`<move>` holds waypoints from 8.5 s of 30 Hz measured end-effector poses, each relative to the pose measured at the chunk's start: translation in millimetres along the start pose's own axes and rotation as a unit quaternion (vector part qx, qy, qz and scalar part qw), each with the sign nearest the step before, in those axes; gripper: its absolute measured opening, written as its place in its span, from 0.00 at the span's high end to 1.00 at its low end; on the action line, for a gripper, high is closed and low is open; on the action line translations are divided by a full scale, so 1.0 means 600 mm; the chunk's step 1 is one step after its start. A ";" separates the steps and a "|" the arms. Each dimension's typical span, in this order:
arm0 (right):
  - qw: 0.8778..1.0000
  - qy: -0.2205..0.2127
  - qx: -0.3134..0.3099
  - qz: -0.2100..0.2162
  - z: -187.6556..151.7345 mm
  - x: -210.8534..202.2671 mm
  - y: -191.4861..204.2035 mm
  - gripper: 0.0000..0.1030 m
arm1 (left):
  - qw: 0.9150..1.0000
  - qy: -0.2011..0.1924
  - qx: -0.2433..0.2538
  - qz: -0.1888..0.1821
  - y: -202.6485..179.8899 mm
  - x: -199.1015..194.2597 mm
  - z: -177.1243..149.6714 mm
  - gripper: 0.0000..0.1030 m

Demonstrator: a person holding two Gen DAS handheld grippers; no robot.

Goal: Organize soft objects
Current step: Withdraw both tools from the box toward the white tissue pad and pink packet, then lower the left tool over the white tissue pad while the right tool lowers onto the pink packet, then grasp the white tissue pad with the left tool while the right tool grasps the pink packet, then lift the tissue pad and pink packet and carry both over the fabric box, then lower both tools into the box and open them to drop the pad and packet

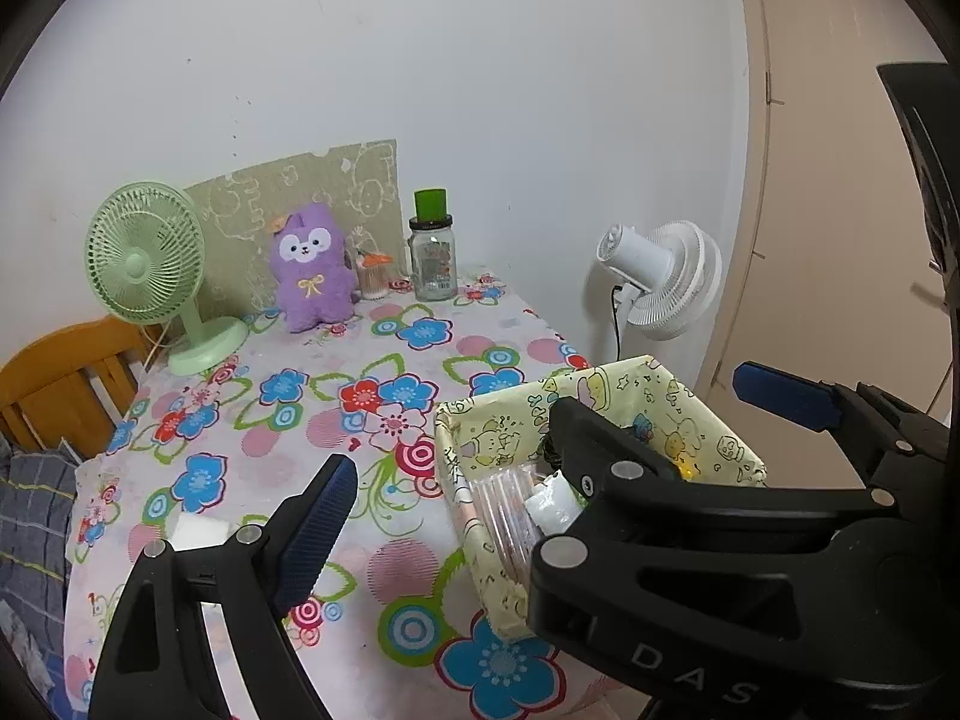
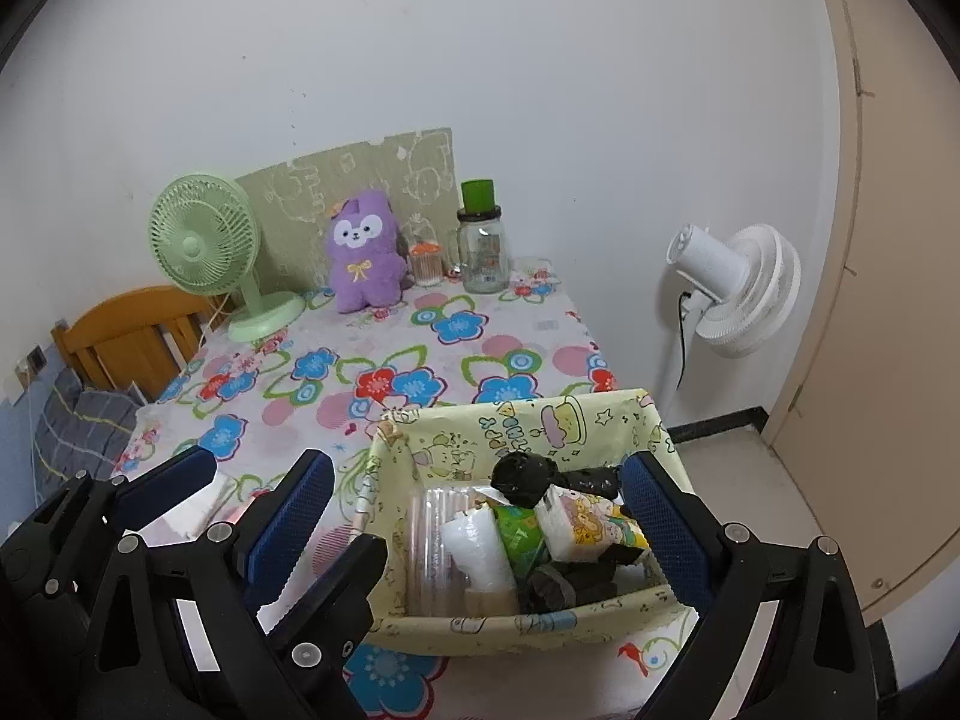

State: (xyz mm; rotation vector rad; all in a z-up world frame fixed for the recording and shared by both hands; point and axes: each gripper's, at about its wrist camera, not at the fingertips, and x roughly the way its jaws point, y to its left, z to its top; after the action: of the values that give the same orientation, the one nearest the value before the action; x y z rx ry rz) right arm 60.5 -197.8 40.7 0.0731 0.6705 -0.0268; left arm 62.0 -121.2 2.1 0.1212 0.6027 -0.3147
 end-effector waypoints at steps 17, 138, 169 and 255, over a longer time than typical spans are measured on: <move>1.000 -0.018 -0.005 0.003 -0.024 -0.057 0.063 0.05 | 1.000 -0.014 0.002 0.006 0.040 -0.063 -0.027 0.13; 0.987 0.143 -0.064 0.042 -0.125 0.316 0.334 0.60 | 0.988 0.138 -0.048 0.046 0.351 0.182 -0.175 0.74; 0.993 0.081 -0.059 0.063 -0.102 0.161 0.275 0.59 | 0.993 0.075 -0.066 0.065 0.261 0.057 -0.146 0.76; 0.999 0.049 -0.014 0.015 0.002 0.115 -0.116 0.60 | 0.998 0.069 0.008 0.002 -0.089 0.155 0.014 0.29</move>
State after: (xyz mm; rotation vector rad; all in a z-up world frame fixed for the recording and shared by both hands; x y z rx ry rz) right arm 111.6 -267.7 -5.3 0.0573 0.7672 0.0162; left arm 121.5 -197.4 -45.5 0.1608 0.7370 -0.3099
